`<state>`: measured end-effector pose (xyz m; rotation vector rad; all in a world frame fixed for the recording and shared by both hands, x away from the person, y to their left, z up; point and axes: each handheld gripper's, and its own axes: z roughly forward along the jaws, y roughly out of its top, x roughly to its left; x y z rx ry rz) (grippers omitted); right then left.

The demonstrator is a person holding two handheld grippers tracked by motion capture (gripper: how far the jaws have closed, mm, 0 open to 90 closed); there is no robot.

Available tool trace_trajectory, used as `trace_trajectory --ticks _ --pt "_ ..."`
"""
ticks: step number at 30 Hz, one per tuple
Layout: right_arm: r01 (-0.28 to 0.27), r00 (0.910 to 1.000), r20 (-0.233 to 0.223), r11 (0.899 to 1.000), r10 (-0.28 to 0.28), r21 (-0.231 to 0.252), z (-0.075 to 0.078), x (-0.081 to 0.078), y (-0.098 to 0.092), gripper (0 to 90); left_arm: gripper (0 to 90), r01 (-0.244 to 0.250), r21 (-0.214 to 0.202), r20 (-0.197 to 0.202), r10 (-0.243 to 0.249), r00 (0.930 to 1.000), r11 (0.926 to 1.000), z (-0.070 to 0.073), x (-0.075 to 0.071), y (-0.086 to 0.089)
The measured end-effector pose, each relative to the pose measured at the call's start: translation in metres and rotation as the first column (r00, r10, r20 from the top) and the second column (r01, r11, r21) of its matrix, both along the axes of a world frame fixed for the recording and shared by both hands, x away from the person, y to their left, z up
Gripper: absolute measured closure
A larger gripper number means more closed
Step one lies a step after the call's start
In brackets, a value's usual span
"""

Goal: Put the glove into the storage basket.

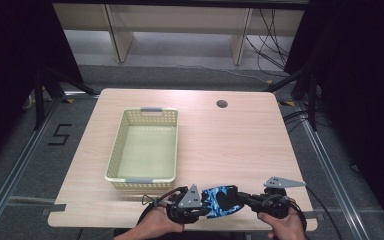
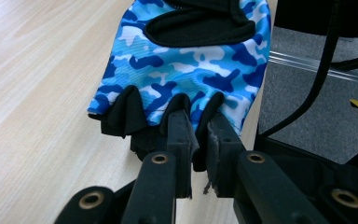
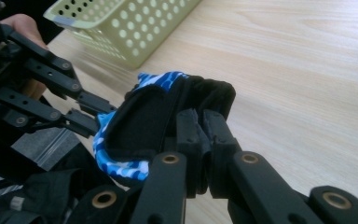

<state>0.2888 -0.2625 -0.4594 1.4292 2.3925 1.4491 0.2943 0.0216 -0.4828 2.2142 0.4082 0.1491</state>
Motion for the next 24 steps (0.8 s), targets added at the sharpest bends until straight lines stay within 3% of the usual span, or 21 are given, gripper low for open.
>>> trace_trajectory --ticks 1,2,4,5,6,9,10,12,14,15,16,19,24 --pt "0.0 1.0 0.0 1.0 0.0 0.0 0.0 0.0 0.0 86.9 80.8 0.0 0.0 0.0 0.0 1.0 1.0 0.0 0.0 0.0" --pt "-0.017 0.9988 0.046 1.0 0.018 -0.021 0.0 0.002 -0.002 86.9 80.8 -0.003 -0.003 0.003 0.003 1.0 1.0 0.001 0.0 0.001" --pt "-0.017 0.999 0.042 1.0 0.018 -0.023 0.003 0.003 0.0 86.9 80.8 -0.002 -0.009 0.001 0.002 1.0 1.0 0.004 -0.001 0.002" --pt "-0.005 0.9999 0.015 1.0 0.006 -0.01 0.004 0.001 0.002 86.9 80.8 0.005 -0.007 0.013 -0.004 0.9999 1.0 0.006 -0.001 0.003" --pt "-0.009 0.9986 0.051 1.0 0.009 -0.006 0.007 0.001 0.004 86.9 80.8 -0.001 -0.016 0.013 0.001 0.9999 0.9999 0.007 -0.002 0.004" --pt "-0.012 0.999 0.043 1.0 0.013 -0.024 0.012 0.0 0.007 86.9 80.7 -0.005 -0.025 0.011 0.005 0.9999 0.9997 0.014 -0.001 0.009" --pt "-0.024 0.9971 0.071 0.999 0.027 -0.036 0.013 0.001 0.007 86.9 80.7 -0.006 -0.028 0.014 0.006 0.9999 0.9996 0.016 0.001 0.011" --pt "-0.022 0.9985 0.051 1.0 0.022 -0.013 0.018 0.002 0.011 86.9 80.7 -0.006 -0.051 0.005 0.007 1.0 0.9987 0.019 0.002 0.015" --pt "-0.04 0.9964 0.074 0.999 0.042 -0.024 0.02 0.006 0.014 86.9 80.7 -0.02 -0.037 0.018 0.021 0.9996 0.9991 0.024 0.004 0.019" --pt "-0.027 0.9986 0.044 0.999 0.028 -0.031 0.024 0.005 0.017 86.9 80.7 -0.023 -0.039 0.022 0.024 0.9995 0.999 0.027 0.005 0.021" --pt "-0.048 0.9959 0.075 0.998 0.05 -0.032 0.024 0.008 0.018 86.9 80.7 -0.025 -0.037 0.022 0.026 0.9994 0.999 0.029 0.006 0.024" --pt "-0.044 0.9977 0.051 0.999 0.045 -0.011 0.031 0.01 0.027 86.8 80.7 -0.035 -0.041 0.027 0.036 0.999 0.9985 0.037 0.011 0.033" --pt "-0.074 0.9935 0.085 0.997 0.075 -0.013 0.04 0.023 0.042 86.9 80.7 -0.053 -0.057 0.029 0.055 0.9981 0.9969 0.051 0.02 0.051"
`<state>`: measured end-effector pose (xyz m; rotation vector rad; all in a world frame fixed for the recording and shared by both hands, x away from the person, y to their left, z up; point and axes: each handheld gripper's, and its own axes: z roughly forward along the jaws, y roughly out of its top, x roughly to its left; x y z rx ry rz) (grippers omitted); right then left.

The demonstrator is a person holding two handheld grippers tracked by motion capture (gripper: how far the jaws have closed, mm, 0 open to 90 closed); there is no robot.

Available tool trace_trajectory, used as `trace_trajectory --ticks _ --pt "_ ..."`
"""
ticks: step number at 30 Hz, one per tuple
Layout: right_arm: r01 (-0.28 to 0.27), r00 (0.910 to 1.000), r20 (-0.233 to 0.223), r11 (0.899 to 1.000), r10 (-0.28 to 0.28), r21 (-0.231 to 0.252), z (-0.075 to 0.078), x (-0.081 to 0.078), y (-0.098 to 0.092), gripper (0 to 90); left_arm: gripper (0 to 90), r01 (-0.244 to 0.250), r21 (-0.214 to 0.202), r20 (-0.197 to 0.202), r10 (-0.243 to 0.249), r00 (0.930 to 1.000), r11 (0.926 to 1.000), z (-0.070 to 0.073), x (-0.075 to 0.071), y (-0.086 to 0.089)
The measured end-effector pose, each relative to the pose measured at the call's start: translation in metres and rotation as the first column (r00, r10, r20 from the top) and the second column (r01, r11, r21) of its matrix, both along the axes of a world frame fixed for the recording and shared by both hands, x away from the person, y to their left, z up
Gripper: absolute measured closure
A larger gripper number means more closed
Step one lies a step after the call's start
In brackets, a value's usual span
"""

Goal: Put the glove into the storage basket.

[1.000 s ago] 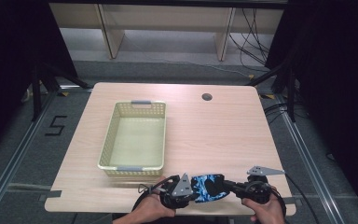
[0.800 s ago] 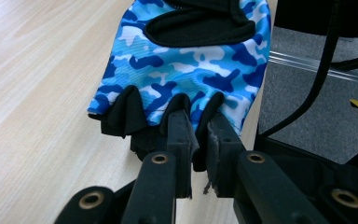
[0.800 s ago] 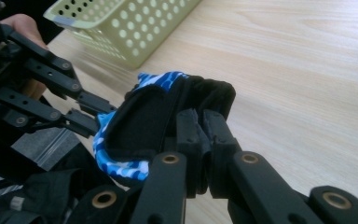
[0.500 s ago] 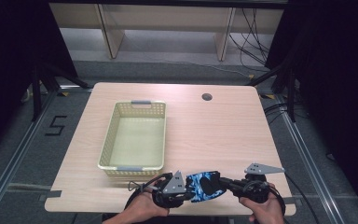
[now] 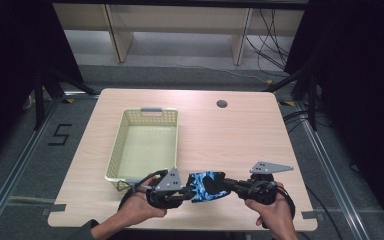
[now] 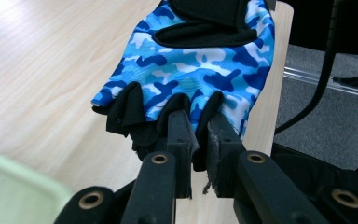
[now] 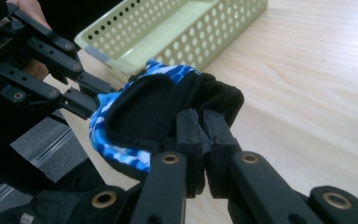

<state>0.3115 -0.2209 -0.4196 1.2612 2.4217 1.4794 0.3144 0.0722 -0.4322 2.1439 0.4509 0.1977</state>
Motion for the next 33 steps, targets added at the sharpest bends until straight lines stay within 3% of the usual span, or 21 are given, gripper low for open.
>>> trace_trajectory --ticks 1,2,4,5,7,9,11,13,14,15,18,19,23,25,28,29,31,33 --pt "-0.008 0.9999 0.012 1.0 0.008 -0.002 0.002 0.003 0.003 86.8 80.7 -0.001 -0.008 -0.004 0.0 1.0 1.0 0.002 0.001 0.003" --pt "-0.008 0.9999 -0.012 1.0 0.008 0.003 0.006 0.003 0.006 86.8 80.7 -0.007 0.0 0.003 0.007 1.0 1.0 0.005 0.003 0.007" --pt "-0.03 0.9988 0.039 1.0 0.03 -0.004 0.011 0.01 0.013 86.9 80.7 -0.012 0.0 0.01 0.012 0.9999 0.9999 0.01 0.007 0.014" --pt "-0.029 0.9993 0.025 1.0 0.029 0.003 0.013 0.011 0.017 86.9 80.7 -0.027 0.007 0.011 0.027 0.9996 0.9996 0.012 0.009 0.019" --pt "-0.051 0.996 0.073 0.999 0.051 -0.004 0.017 0.02 0.024 86.9 80.7 -0.036 0.009 0.01 0.036 0.9993 0.9993 0.015 0.012 0.025" --pt "-0.06 0.9942 0.088 0.998 0.061 -0.022 0.02 0.025 0.032 86.8 80.7 -0.035 0.032 0.012 0.034 0.9993 0.9989 0.018 0.016 0.032" --pt "-0.057 0.9974 0.043 0.998 0.057 -0.014 0.021 0.029 0.044 86.8 80.7 -0.048 0.036 0.005 0.048 0.9989 0.9982 0.02 0.019 0.039" --pt "-0.067 0.9963 0.055 0.998 0.067 -0.005 0.021 0.033 0.047 86.9 80.7 -0.057 0.035 0.005 0.057 0.9984 0.9977 0.023 0.023 0.047" --pt "-0.066 0.9974 0.028 0.998 0.066 0.005 0.021 0.034 0.051 86.8 80.7 -0.071 0.035 0.005 0.071 0.9975 0.9969 0.024 0.024 0.05" --pt "-0.073 0.9962 0.046 0.997 0.073 0.001 0.02 0.038 0.054 86.8 80.6 -0.073 0.035 0.0 0.073 0.9973 0.9967 0.025 0.026 0.053" --pt "-0.074 0.9972 0.006 0.997 0.074 0.001 0.024 0.045 0.065 86.8 80.6 -0.092 0.045 0.013 0.091 0.9957 0.9947 0.029 0.031 0.064" --pt "-0.085 0.996 0.029 0.996 0.085 0.0 0.024 0.049 0.07 86.8 80.5 -0.091 0.05 0.014 0.09 0.9959 0.9947 0.03 0.032 0.067" --pt "-0.099 0.9946 0.027 0.995 0.1 -0.024 0.028 0.056 0.084 86.8 80.5 -0.103 0.016 -0.01 0.103 0.9946 0.9946 0.03 0.038 0.081" --pt "-0.101 0.9949 -0.001 0.995 0.101 -0.018 0.03 0.057 0.09 86.8 80.6 -0.112 0.016 -0.016 0.112 0.9936 0.9936 0.031 0.041 0.088" --pt "-0.121 0.9913 0.047 0.991 0.123 -0.057 0.029 0.066 0.1 86.8 80.6 -0.123 0.022 -0.009 0.124 0.9923 0.9921 0.032 0.046 0.096" --pt "-0.12 0.9925 0.018 0.992 0.121 -0.049 0.028 0.068 0.107 86.8 80.6 -0.131 0.027 -0.012 0.131 0.9913 0.9911 0.031 0.047 0.098" --pt "-0.121 0.9918 0.033 0.99 0.123 -0.069 0.028 0.071 0.11 86.8 80.6 -0.132 0.044 -0.01 0.133 0.9911 0.9903 0.03 0.051 0.103" --pt "-0.123 0.9921 0.017 0.99 0.124 -0.062 0.024 0.076 0.121 86.9 80.6 -0.142 0.041 -0.02 0.143 0.9895 0.989 0.028 0.055 0.11"
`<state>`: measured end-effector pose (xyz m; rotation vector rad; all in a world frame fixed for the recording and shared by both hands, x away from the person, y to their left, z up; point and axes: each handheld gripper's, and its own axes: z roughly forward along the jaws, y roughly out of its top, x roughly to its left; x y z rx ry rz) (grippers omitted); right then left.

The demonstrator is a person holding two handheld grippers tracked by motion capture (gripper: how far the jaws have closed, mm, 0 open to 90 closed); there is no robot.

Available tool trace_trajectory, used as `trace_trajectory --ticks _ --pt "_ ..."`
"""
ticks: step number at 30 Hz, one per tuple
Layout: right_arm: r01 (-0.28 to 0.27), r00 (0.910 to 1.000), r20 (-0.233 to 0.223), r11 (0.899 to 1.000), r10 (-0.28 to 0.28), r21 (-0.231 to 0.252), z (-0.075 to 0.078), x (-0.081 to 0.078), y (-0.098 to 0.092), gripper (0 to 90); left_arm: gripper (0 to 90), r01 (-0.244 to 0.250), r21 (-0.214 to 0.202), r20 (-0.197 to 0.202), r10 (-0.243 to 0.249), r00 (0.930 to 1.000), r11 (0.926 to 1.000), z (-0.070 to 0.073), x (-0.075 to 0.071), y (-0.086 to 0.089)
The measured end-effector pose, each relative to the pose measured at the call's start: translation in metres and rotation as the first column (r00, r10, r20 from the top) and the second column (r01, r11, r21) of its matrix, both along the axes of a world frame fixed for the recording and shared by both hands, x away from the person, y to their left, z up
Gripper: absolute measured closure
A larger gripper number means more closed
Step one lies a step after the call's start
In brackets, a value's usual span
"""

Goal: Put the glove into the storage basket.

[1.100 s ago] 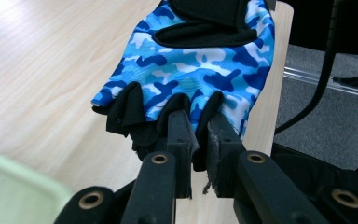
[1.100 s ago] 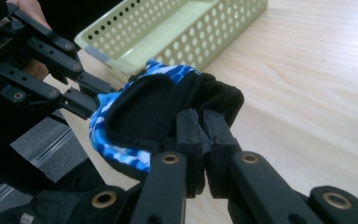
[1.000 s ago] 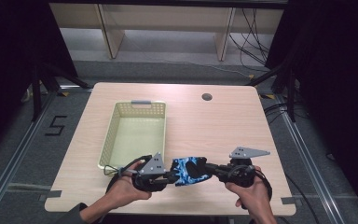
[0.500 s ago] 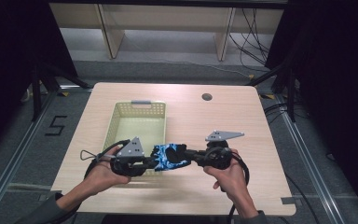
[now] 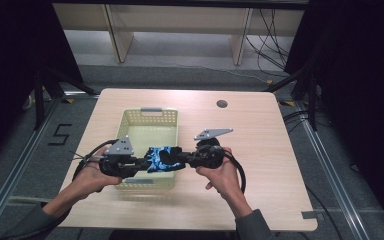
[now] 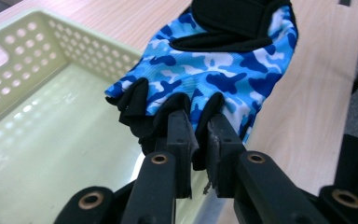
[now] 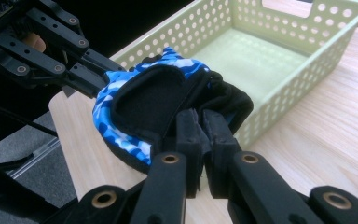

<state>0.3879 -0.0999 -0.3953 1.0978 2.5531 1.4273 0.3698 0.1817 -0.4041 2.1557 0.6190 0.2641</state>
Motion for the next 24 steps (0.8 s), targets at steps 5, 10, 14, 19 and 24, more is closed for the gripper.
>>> trace_trajectory --ticks 5,10,14,19,24 --pt "-0.015 0.9999 -0.002 1.0 0.015 -0.019 -0.006 0.008 0.013 86.9 80.6 -0.028 0.014 -0.013 0.028 0.9995 0.9995 -0.004 0.007 0.013" --pt "-0.02 0.9996 -0.018 1.0 0.019 -0.022 -0.011 0.016 0.029 86.9 80.6 -0.041 0.029 -0.035 0.042 0.9985 0.9987 -0.011 0.012 0.027" --pt "-0.025 0.9993 -0.028 0.999 0.024 -0.04 -0.02 0.021 0.043 86.9 80.5 -0.028 0.082 -0.053 0.033 0.9981 0.9962 -0.015 0.018 0.038" --pt "-0.019 0.9981 -0.059 0.998 0.015 -0.064 -0.03 0.028 0.058 86.8 80.5 -0.048 0.081 -0.084 0.054 0.995 0.9956 -0.024 0.023 0.045" --pt "-0.028 0.9969 -0.076 0.994 0.02 -0.105 -0.041 0.031 0.072 86.8 80.2 -0.036 0.139 -0.095 0.05 0.9943 0.9896 -0.033 0.025 0.053"
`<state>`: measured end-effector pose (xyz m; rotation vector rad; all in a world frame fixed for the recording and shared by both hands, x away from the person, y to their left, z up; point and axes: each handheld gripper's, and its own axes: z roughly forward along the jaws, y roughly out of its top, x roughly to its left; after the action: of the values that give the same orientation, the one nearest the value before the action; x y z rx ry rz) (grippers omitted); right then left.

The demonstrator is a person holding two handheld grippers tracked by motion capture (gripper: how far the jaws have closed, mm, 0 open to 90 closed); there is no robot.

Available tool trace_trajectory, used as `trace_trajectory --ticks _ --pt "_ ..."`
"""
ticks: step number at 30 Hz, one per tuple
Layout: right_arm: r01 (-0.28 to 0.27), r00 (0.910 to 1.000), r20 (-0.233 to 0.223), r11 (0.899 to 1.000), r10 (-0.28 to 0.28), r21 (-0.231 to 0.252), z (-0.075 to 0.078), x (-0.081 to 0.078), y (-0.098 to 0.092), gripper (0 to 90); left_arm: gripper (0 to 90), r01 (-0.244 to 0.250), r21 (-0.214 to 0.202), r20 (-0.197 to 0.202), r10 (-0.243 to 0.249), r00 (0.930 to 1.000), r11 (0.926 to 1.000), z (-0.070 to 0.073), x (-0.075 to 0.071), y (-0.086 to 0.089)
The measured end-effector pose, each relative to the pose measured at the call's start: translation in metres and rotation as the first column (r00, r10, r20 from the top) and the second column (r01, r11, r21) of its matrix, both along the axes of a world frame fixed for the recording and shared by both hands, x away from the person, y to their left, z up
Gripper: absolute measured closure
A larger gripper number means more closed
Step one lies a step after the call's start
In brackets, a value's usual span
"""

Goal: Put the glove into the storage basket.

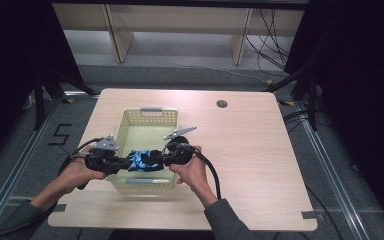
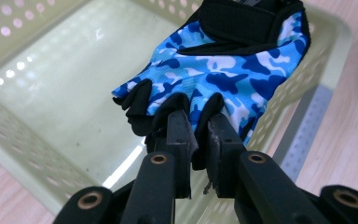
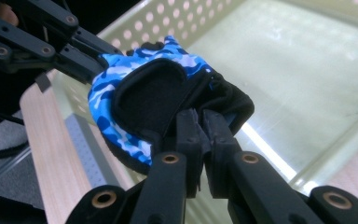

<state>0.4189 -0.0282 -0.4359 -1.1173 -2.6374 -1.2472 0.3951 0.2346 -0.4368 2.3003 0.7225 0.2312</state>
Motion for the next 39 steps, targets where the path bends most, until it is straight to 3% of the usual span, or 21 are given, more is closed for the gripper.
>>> trace_trajectory --ticks 4,7,8,12,13,14,15,16,17,19,21,23,25,26,29,35,37,38,39 --pt "0.003 1.0 0.001 1.0 -0.003 -0.018 -0.009 0.0 0.011 86.8 80.1 0.0 0.026 -0.016 0.0 0.9999 0.9997 -0.005 0.001 0.002" --pt "0.011 0.9994 -0.031 0.998 -0.013 -0.065 -0.011 0.0 0.015 86.8 79.9 -0.012 0.028 -0.045 0.013 0.9989 0.9995 -0.009 0.002 0.001" --pt "0.0 0.9998 -0.02 0.998 -0.001 -0.067 -0.013 0.002 0.016 86.8 79.7 0.004 0.058 -0.042 -0.001 0.9991 0.9983 -0.008 0.004 0.002" --pt "-0.01 0.9998 -0.019 0.995 0.008 -0.103 -0.018 0.004 0.02 86.8 77.7 0.004 0.084 -0.067 0.001 0.9977 0.9965 -0.01 0.007 0.001" --pt "0.012 0.9991 -0.04 0.991 -0.018 -0.131 -0.016 0.002 0.022 86.8 75.1 0.006 0.095 -0.07 0.001 0.9975 0.9954 -0.01 0.008 0.001" --pt "-0.003 0.9998 -0.019 0.992 0.001 -0.127 -0.018 0.004 0.022 86.8 72.4 0.013 0.112 -0.063 -0.006 0.998 0.9936 -0.009 0.009 0.002" --pt "-0.001 0.9999 -0.016 0.991 -0.001 -0.132 -0.018 0.004 0.022 86.8 71.2 -0.027 0.09 -0.047 0.032 0.9984 0.9955 -0.01 0.008 0.001" --pt "-0.002 0.9998 -0.02 0.991 -0.001 -0.137 -0.018 0.003 0.021 86.8 70.8 -0.009 0.114 -0.036 0.014 0.9993 0.9934 -0.006 0.01 0.003" --pt "-0.001 0.9998 -0.017 0.99 -0.002 -0.142 -0.019 0.004 0.021 86.7 68.9 -0.034 0.097 -0.031 0.037 0.9988 0.9947 -0.005 0.009 0.003" --pt "-0.006 0.9998 -0.021 0.989 0.003 -0.146 -0.02 0.004 0.02 86.4 66.1 -0.031 0.115 -0.012 0.032 0.9994 0.9929 0.003 0.01 0.005" --pt "-0.011 0.9997 -0.023 0.989 0.008 -0.146 -0.02 0.002 0.02 85.7 65.0 -0.065 0.103 -0.003 0.065 0.9979 0.9926 0.006 0.011 0.006" --pt "-0.013 0.9999 -0.007 0.986 0.012 -0.165 -0.019 0.0 0.02 84.7 63.9 -0.055 0.111 -0.001 0.055 0.9985 0.9923 0.007 0.012 0.007" --pt "0.001 0.9986 -0.051 0.983 -0.011 -0.183 -0.017 -0.004 0.021 82.4 63.5 -0.071 0.092 0.0 0.071 0.9975 0.9933 0.006 0.01 0.005" --pt "0.003 0.9989 -0.046 0.98 -0.012 -0.201 -0.018 -0.003 0.02 80.4 63.2 -0.058 0.104 0.002 0.058 0.9983 0.9928 0.006 0.01 0.004" --pt "-0.024 0.9997 -0.001 0.981 0.024 -0.193 -0.017 -0.004 0.019 74.5 61.3 -0.048 0.094 0.001 0.048 0.9988 0.9944 0.005 0.008 0.001" --pt "0.01 0.9982 0.06 0.981 0.001 -0.192 0.001 -0.006 0.015 66.5 58.2 -0.067 0.082 -0.006 0.068 0.9977 0.9943 0.002 0.009 0.0" --pt "0.013 0.998 0.063 0.989 -0.004 -0.149 0.01 -0.007 0.012 65.5 57.8 -0.063 0.082 0.007 0.063 0.998 0.9946 0.004 0.007 0.0" --pt "-0.002 0.9961 0.086 0.989 0.015 -0.15 0.012 -0.007 0.01 64.9 57.4 -0.076 0.061 0.011 0.075 0.9971 0.9953 0.004 0.005 -0.001" --pt "0.012 0.9977 0.068 0.99 -0.003 -0.137 0.016 -0.01 0.009 64.1 56.3 -0.071 0.06 0.008 0.071 0.9975 0.9957 0.005 0.004 0.0"
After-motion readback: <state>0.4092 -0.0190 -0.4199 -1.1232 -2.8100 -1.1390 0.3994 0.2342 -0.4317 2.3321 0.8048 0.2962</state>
